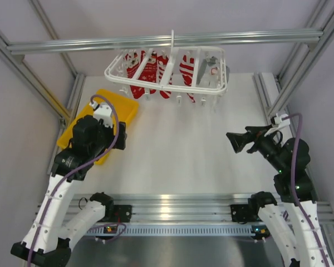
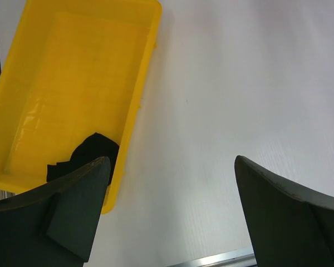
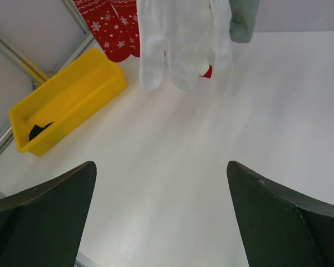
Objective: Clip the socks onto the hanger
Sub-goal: Open the clamp at the hanger.
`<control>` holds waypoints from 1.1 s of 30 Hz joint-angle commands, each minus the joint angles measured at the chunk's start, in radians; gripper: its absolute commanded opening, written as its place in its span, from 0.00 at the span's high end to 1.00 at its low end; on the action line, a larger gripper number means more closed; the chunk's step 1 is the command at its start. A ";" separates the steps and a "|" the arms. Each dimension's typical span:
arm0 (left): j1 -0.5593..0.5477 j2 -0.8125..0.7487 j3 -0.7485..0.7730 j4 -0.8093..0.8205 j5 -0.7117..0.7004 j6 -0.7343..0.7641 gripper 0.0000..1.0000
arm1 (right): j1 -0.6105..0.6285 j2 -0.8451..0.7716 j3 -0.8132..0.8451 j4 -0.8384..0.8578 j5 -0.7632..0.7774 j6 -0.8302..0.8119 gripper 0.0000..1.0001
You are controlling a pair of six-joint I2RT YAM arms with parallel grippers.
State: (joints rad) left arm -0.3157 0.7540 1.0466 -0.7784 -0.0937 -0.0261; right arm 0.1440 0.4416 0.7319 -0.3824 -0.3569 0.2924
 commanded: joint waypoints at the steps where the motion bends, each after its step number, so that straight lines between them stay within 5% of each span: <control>1: 0.001 0.001 0.061 0.059 0.015 0.003 0.02 | -0.018 0.017 0.058 0.149 -0.048 0.016 0.00; 10: 0.001 -0.180 -0.011 0.361 0.610 -0.013 0.04 | -0.018 0.239 0.185 0.473 -0.206 0.062 0.02; 21: 0.001 -0.036 0.036 0.439 0.673 -0.078 0.02 | -0.017 0.486 0.369 0.583 -0.359 0.013 0.10; 28: 0.000 0.011 0.041 0.545 0.709 -0.115 0.02 | 0.018 0.514 0.385 0.585 -0.416 0.036 0.44; 33: -0.019 0.036 0.021 0.632 0.729 -0.100 0.02 | 0.051 0.511 0.376 0.557 -0.441 0.053 0.52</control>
State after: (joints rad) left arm -0.3202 0.7765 1.0534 -0.2848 0.5941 -0.1284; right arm 0.1711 0.9585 1.0706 0.1341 -0.7559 0.3378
